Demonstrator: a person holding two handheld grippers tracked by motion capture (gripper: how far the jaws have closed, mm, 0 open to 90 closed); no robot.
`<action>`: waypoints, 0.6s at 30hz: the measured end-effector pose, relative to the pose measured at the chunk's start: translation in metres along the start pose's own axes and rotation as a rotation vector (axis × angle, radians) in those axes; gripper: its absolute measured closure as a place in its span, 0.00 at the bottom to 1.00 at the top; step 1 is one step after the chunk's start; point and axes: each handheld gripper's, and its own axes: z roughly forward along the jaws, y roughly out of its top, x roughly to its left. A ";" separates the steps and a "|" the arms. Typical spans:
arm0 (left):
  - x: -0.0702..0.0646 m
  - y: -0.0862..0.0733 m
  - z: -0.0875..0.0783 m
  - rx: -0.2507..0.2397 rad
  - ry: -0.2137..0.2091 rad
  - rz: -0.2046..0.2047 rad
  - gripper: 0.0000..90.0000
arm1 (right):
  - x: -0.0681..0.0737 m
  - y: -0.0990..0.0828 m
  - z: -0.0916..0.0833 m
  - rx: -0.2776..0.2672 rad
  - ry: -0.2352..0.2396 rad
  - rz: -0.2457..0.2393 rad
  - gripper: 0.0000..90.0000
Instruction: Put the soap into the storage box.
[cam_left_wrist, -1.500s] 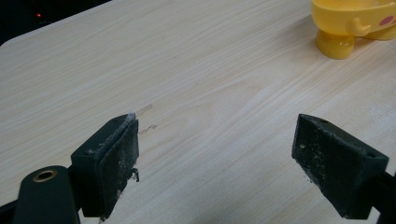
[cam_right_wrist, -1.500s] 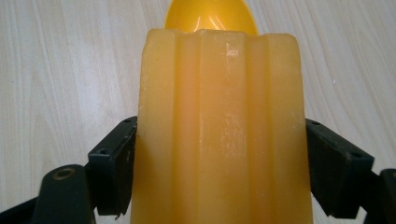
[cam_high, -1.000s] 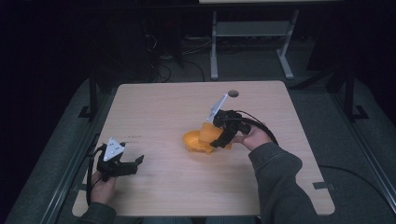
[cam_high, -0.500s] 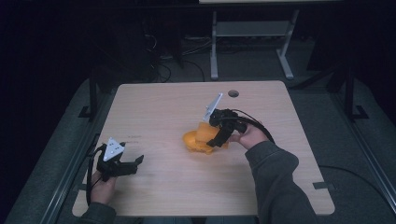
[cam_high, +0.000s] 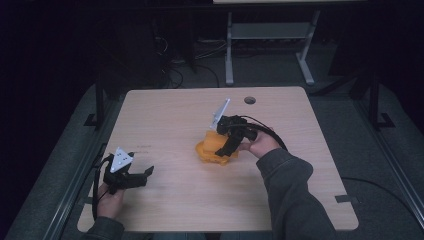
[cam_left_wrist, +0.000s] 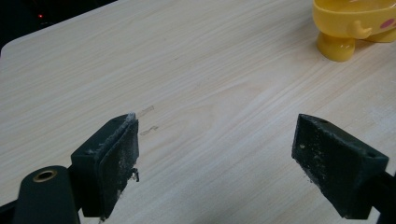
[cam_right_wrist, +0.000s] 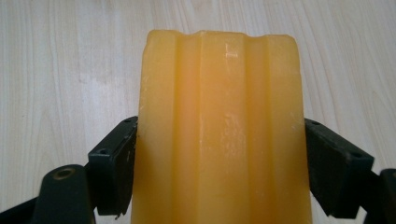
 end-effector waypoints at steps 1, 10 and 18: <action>0.000 0.000 0.000 0.000 0.000 0.000 0.16 | 0.000 0.001 0.001 -0.002 0.001 -0.002 0.23; 0.000 0.000 0.000 -0.002 -0.001 -0.002 0.16 | -0.004 0.011 0.009 -0.002 0.013 -0.015 0.23; 0.001 0.000 0.000 -0.003 -0.003 -0.003 0.16 | -0.011 0.013 0.020 0.010 0.029 -0.013 0.23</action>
